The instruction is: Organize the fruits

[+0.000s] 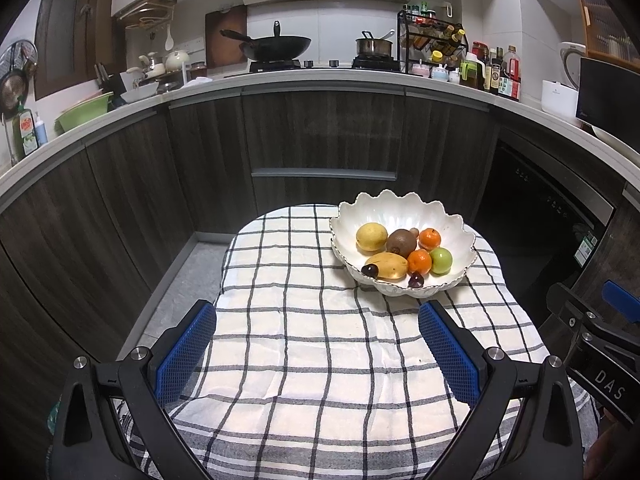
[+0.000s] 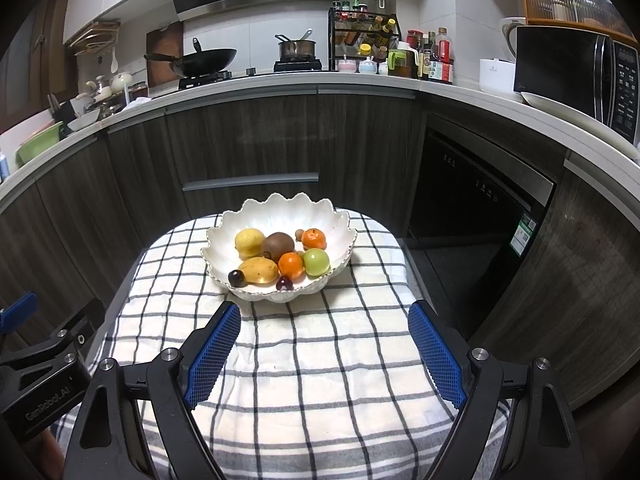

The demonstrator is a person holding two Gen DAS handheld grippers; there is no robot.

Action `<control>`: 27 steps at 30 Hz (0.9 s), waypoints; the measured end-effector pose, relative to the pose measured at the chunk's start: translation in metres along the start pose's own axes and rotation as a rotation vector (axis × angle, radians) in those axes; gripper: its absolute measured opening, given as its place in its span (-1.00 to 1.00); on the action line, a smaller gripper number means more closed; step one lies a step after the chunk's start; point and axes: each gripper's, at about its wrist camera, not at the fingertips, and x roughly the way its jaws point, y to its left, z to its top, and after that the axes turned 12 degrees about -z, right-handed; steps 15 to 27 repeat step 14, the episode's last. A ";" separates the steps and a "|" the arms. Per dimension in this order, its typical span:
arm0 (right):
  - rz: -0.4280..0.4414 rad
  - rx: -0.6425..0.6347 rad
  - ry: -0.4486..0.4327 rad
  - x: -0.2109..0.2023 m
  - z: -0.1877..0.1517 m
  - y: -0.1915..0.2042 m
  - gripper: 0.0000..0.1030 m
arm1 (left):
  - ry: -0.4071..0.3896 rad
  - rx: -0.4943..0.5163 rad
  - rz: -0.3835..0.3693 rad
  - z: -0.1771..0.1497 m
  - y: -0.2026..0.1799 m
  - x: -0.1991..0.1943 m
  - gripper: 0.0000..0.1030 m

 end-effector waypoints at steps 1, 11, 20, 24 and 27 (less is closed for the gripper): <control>0.000 -0.001 0.000 0.000 0.000 0.000 0.68 | 0.004 -0.001 -0.001 0.000 0.000 0.001 1.00; 0.001 0.000 0.007 0.002 -0.001 0.000 0.68 | 0.018 0.012 0.001 -0.002 0.000 0.005 1.00; 0.001 0.001 0.007 0.003 -0.002 0.001 0.68 | 0.022 0.015 -0.003 -0.003 0.000 0.007 1.00; 0.001 0.001 0.007 0.003 -0.002 0.001 0.68 | 0.022 0.015 -0.003 -0.003 0.000 0.007 1.00; 0.001 0.001 0.007 0.003 -0.002 0.001 0.68 | 0.022 0.015 -0.003 -0.003 0.000 0.007 1.00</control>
